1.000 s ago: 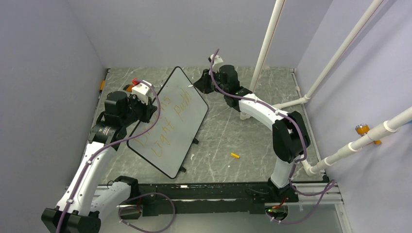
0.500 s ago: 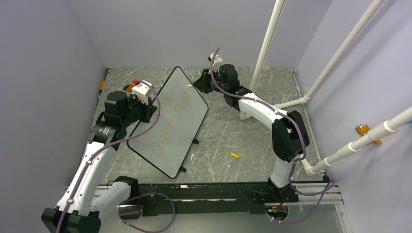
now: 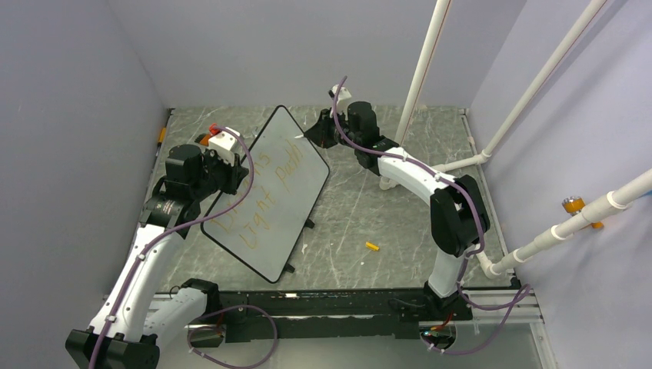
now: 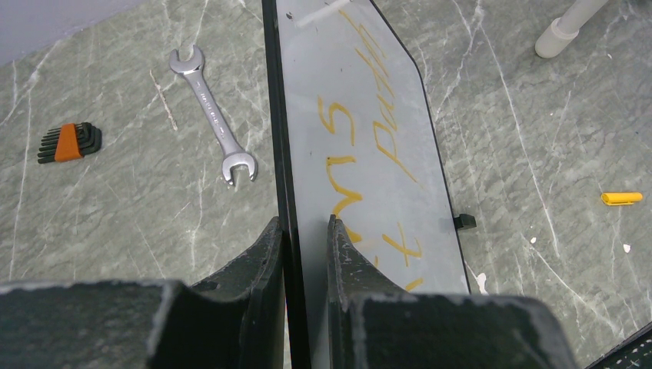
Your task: Write a sentence on the whiteboard
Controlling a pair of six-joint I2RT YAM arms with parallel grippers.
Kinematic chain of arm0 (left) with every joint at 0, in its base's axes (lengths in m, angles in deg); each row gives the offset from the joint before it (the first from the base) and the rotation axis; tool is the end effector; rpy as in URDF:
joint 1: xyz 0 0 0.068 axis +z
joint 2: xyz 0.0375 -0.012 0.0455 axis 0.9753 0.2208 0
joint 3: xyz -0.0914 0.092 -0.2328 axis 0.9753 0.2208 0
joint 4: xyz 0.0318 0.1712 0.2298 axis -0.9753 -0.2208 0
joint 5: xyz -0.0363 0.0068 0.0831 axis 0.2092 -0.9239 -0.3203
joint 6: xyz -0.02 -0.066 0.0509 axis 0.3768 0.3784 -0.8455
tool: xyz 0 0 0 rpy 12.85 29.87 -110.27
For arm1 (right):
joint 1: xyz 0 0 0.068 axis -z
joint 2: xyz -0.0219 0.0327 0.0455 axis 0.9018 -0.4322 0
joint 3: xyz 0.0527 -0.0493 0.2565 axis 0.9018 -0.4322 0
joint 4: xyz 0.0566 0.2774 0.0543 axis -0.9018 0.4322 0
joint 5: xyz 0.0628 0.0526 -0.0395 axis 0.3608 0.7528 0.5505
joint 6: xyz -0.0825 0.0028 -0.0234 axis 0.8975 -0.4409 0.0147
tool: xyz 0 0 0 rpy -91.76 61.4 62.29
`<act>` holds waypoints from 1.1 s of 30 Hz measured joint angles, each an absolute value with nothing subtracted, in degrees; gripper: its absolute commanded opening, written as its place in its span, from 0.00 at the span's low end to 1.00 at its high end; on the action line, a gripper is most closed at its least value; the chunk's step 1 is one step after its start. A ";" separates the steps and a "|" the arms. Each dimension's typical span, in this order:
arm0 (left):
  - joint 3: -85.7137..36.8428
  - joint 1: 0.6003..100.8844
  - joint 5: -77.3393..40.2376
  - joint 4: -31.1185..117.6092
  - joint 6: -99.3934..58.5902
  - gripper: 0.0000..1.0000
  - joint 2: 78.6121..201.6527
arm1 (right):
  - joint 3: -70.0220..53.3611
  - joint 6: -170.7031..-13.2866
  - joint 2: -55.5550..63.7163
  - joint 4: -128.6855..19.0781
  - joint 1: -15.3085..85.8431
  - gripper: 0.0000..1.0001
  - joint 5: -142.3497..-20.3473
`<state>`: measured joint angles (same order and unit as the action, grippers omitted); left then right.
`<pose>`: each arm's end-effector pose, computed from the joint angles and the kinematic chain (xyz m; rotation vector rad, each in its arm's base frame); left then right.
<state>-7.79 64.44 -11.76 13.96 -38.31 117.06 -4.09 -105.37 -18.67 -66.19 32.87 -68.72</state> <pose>0.2557 -0.0782 0.3327 0.4973 1.9265 -0.3341 0.4099 0.2822 0.2742 -0.4492 1.8379 0.9492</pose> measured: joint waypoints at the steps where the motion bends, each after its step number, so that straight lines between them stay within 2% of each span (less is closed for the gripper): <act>1: -7.79 64.44 -11.79 13.96 -38.29 0.00 117.06 | -4.09 -105.37 -18.67 -66.19 32.87 0.00 -68.63; 33: -7.79 64.47 -12.14 13.88 -38.24 0.00 117.06 | -6.19 -105.12 -19.00 -65.86 33.13 0.00 -69.42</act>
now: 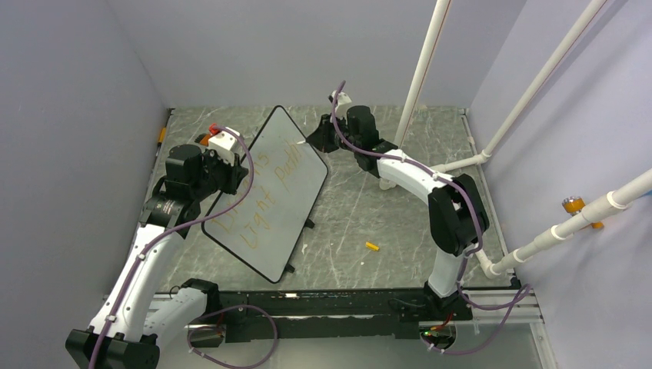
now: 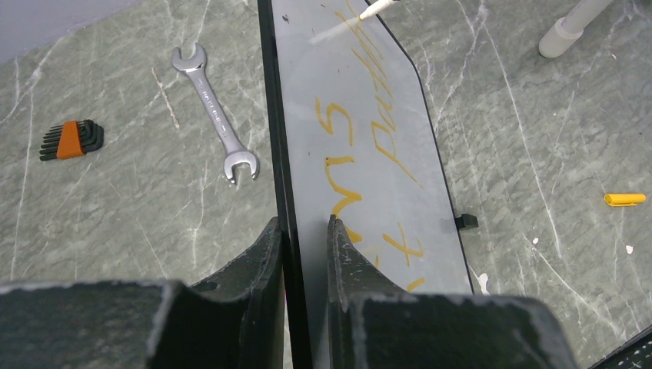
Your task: Write a sentence on the whiteboard
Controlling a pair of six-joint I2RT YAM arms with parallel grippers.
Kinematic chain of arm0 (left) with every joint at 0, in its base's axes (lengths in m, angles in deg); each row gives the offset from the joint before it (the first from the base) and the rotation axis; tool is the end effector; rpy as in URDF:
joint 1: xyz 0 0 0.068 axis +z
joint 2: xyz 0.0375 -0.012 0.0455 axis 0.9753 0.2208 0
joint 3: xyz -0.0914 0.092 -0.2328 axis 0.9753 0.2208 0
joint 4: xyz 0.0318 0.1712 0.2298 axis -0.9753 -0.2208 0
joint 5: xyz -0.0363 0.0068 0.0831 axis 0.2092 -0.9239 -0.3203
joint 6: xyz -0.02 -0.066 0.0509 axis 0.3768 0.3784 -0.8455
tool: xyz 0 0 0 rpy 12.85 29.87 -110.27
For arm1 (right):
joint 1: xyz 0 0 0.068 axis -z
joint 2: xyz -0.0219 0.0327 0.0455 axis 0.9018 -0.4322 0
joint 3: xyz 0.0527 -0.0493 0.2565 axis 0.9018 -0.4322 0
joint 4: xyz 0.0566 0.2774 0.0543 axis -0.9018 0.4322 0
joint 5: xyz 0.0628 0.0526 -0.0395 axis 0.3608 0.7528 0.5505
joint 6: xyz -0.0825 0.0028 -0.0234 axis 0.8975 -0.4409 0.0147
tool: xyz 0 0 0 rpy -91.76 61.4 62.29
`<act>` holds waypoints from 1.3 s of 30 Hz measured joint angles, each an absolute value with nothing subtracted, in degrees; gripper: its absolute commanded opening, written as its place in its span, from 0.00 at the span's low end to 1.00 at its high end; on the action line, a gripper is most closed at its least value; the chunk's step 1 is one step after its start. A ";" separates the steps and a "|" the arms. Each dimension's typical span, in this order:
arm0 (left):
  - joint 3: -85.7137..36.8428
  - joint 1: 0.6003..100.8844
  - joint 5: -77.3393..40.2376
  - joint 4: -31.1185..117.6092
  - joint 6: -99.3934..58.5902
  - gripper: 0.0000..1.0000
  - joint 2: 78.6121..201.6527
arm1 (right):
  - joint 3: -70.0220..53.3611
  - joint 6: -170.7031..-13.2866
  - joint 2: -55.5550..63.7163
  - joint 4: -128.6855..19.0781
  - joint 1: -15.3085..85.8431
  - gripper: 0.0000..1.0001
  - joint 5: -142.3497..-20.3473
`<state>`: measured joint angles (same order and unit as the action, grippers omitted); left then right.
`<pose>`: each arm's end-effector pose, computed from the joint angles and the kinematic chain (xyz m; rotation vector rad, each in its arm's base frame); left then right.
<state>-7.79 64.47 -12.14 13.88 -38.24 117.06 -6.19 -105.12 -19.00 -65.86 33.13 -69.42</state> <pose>0.2559 -0.0776 0.3324 0.4915 1.9296 -0.3281 0.4094 0.2782 0.2554 -0.4385 1.8880 0.9256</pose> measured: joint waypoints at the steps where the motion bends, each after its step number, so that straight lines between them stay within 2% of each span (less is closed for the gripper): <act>1: -7.79 64.47 -12.16 13.88 -38.22 0.00 117.06 | -6.08 -105.10 -19.13 -65.79 33.17 0.00 -69.48; 23: -7.79 64.47 -12.20 13.90 -38.22 0.00 117.06 | -5.51 -104.25 -20.29 -65.20 34.09 0.00 -70.71; 39: -7.79 64.47 -12.73 13.85 -38.09 0.00 117.06 | -9.88 -104.93 -20.29 -66.08 34.29 0.00 -70.68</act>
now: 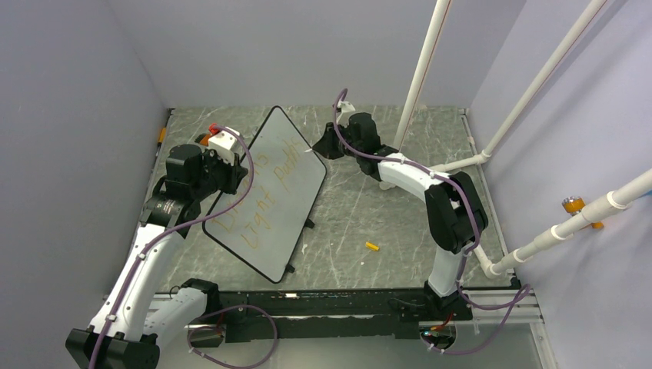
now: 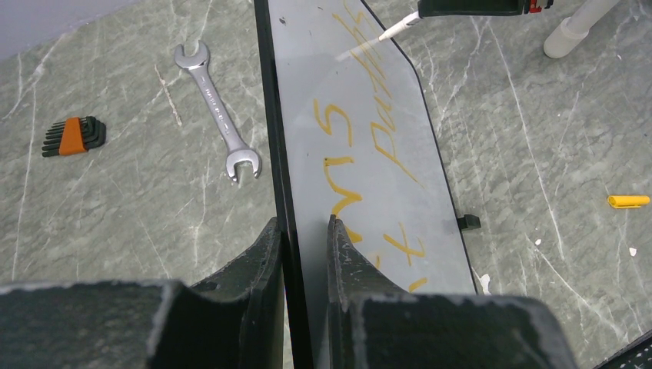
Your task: Write a sentence on the whiteboard
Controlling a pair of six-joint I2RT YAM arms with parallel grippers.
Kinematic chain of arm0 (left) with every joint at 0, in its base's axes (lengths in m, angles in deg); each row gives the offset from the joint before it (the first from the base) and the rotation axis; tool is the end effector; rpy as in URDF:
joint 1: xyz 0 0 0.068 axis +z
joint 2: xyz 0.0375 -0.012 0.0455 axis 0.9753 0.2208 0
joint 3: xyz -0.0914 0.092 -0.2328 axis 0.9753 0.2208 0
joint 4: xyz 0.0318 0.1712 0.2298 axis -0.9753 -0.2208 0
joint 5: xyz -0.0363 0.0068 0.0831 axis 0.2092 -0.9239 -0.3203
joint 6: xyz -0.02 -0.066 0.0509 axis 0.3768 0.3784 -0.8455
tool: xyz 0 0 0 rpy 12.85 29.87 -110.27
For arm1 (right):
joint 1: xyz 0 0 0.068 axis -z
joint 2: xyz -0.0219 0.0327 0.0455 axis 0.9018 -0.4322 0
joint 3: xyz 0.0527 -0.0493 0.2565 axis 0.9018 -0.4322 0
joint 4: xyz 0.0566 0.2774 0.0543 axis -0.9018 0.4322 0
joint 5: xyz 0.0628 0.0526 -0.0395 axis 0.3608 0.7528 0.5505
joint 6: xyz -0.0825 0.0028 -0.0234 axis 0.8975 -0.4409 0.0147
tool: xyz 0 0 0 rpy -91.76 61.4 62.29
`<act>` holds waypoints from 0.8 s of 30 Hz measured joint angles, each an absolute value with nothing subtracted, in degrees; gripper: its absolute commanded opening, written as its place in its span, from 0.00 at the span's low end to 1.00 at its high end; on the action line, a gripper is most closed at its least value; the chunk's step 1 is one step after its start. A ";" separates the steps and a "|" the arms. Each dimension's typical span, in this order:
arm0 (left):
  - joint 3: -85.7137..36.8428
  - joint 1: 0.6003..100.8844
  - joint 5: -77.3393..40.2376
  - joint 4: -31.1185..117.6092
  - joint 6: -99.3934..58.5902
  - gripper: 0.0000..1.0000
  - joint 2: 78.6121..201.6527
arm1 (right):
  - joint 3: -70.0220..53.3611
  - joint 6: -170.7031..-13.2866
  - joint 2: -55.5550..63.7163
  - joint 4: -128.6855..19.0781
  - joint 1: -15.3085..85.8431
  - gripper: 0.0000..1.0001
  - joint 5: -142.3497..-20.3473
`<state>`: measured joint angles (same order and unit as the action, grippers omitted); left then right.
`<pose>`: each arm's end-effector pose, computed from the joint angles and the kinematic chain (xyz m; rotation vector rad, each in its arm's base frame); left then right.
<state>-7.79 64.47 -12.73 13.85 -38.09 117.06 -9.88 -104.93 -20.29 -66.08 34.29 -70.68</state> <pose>0.2562 -0.0769 0.3323 0.4826 1.9328 -0.3196 0.4117 0.2662 0.2190 -0.4033 1.9761 0.8769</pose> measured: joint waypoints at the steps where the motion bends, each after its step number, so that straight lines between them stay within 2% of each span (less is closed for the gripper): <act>1: -7.79 64.47 -12.73 13.85 -38.07 0.00 117.06 | -10.12 -105.10 -20.27 -66.32 34.31 0.00 -70.60; 24: -7.79 64.47 -12.94 13.79 -38.02 0.00 117.04 | -11.67 -107.53 -20.13 -67.30 34.59 0.00 -68.70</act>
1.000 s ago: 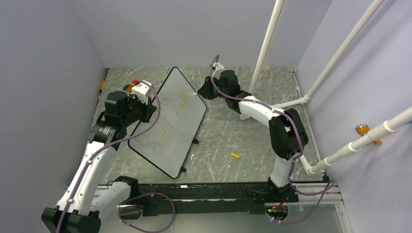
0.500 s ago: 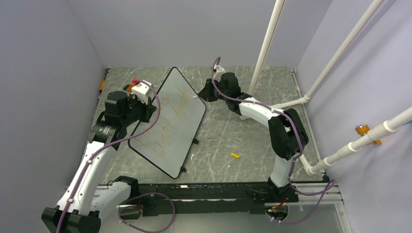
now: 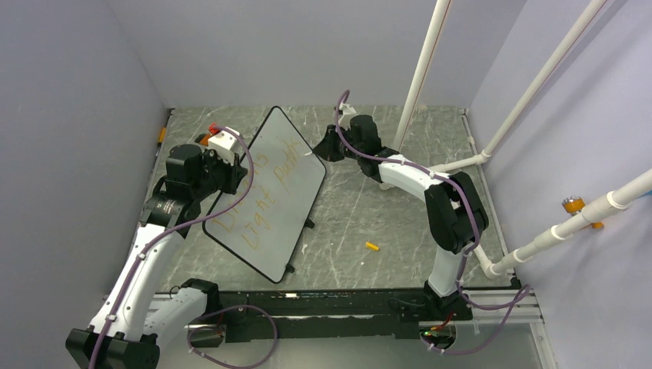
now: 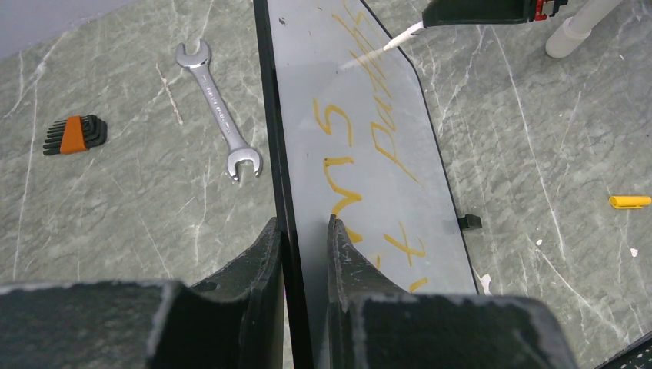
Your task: Write a sentence on the whiteboard
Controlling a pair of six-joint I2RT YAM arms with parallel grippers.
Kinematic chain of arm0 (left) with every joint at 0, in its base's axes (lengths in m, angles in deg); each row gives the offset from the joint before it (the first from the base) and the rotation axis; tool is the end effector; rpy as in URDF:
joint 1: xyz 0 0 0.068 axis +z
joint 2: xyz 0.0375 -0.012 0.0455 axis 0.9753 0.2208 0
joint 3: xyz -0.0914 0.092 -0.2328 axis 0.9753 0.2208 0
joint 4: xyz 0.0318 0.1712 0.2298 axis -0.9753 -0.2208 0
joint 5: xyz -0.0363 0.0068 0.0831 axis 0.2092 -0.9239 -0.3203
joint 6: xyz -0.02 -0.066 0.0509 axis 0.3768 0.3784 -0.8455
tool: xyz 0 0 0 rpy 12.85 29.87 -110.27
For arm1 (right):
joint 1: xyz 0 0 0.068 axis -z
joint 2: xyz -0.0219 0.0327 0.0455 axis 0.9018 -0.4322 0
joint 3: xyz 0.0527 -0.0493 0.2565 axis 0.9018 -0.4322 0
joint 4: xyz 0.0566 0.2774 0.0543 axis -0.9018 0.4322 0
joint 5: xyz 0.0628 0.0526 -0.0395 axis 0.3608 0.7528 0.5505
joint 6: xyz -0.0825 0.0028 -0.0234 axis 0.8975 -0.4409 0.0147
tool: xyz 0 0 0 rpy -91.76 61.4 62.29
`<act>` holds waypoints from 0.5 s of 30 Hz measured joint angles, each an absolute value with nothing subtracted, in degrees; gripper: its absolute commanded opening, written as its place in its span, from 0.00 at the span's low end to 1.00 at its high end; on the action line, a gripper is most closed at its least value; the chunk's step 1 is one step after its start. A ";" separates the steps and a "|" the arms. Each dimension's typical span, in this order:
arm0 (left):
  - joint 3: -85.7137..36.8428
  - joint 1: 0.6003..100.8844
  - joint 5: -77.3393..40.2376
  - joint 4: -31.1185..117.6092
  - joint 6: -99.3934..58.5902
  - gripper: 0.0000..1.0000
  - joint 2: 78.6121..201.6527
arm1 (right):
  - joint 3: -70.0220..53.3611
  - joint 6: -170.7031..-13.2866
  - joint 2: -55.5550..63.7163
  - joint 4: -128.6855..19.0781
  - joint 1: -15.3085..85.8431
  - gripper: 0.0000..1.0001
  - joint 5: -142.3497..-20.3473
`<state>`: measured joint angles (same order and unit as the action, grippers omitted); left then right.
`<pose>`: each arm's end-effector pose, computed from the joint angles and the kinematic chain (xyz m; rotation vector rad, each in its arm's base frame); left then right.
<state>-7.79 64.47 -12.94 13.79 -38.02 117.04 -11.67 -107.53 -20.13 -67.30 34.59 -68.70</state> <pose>0.2562 -0.0766 0.3322 0.4792 1.9345 -0.3168 0.4079 0.2639 0.2110 -0.3787 1.9991 0.9335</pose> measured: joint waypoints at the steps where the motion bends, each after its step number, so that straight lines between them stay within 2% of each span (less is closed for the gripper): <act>1: -7.79 64.47 -12.94 13.79 -38.02 0.00 117.04 | -11.67 -107.53 -20.11 -67.28 34.59 0.00 -68.65; 15: -7.77 64.47 -12.90 13.68 -38.05 0.00 116.93 | -11.61 -107.75 -19.39 -66.43 34.59 0.00 -67.38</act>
